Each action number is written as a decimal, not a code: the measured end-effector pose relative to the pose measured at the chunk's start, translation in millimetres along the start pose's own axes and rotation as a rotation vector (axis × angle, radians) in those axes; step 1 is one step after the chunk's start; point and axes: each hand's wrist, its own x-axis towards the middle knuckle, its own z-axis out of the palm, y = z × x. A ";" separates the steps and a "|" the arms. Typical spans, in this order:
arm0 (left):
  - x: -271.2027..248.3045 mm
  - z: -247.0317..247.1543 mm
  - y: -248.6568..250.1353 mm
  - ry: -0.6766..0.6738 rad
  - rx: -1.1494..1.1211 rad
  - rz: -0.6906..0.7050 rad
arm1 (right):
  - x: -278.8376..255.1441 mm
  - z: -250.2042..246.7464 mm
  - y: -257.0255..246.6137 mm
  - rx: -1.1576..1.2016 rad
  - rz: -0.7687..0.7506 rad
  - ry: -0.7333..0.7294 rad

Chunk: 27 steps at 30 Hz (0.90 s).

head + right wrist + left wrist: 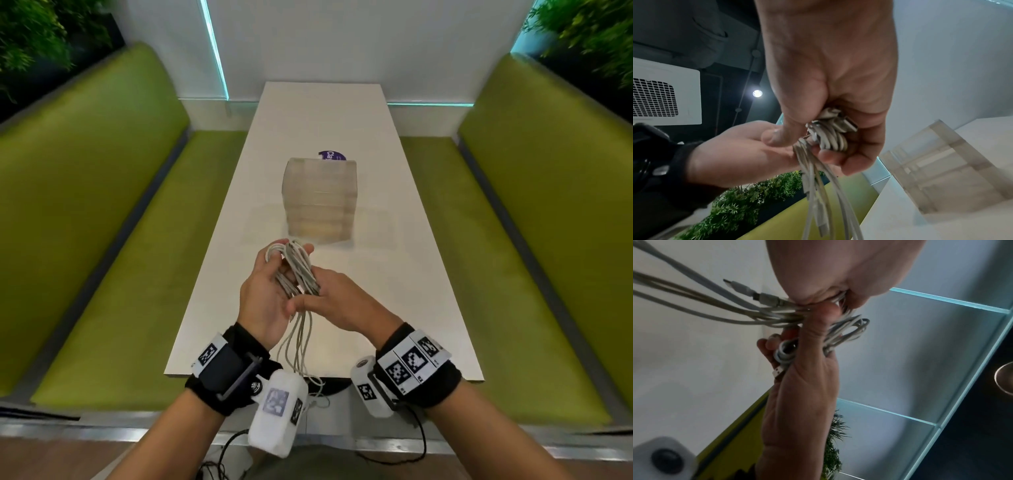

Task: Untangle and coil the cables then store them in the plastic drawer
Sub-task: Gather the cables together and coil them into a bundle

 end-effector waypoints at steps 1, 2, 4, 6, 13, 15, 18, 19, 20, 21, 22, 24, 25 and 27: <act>-0.2 0.5 1.4 -0.010 -0.012 -0.013 | 1.3 -0.1 0.4 -0.002 0.021 -0.002; -1.3 1.7 3.6 -0.027 -0.010 -0.015 | 1.2 -1.4 -0.8 -0.001 0.029 0.005; -3.7 3.7 4.6 -0.045 0.074 0.011 | 3.6 -1.3 0.2 0.004 0.014 0.032; -5.2 2.0 -0.8 -0.028 0.211 0.067 | 5.4 0.4 1.5 0.046 -0.020 0.022; -2.3 -2.4 -6.0 0.133 0.311 0.131 | 2.6 16.6 2.0 0.073 -0.011 -0.080; -3.6 -3.7 -2.1 0.101 0.323 0.098 | -0.4 19.6 0.2 0.144 -0.017 -0.109; -3.1 -4.5 4.1 0.049 0.306 0.074 | -2.8 19.6 -3.9 0.190 -0.004 -0.140; -2.9 -3.9 5.8 0.036 0.309 0.079 | -3.4 18.8 -4.5 0.192 -0.012 -0.133; -3.6 -3.4 7.1 0.023 0.324 0.086 | -3.8 18.6 -4.1 0.196 -0.025 -0.126; -4.6 -2.8 7.5 0.014 0.350 0.092 | -4.3 18.8 -3.5 0.201 -0.038 -0.122; -6.5 -1.0 8.1 0.009 0.382 0.093 | -5.1 19.8 -2.4 0.209 -0.041 -0.122; -9.2 2.5 7.3 0.004 0.441 0.084 | -8.8 22.1 0.9 0.256 -0.021 -0.128; -9.4 3.6 6.0 0.009 0.452 0.080 | -11.2 23.1 1.8 0.292 -0.014 -0.136; -9.3 5.2 4.7 0.018 0.438 0.072 | -15.1 24.7 1.2 0.370 -0.013 -0.154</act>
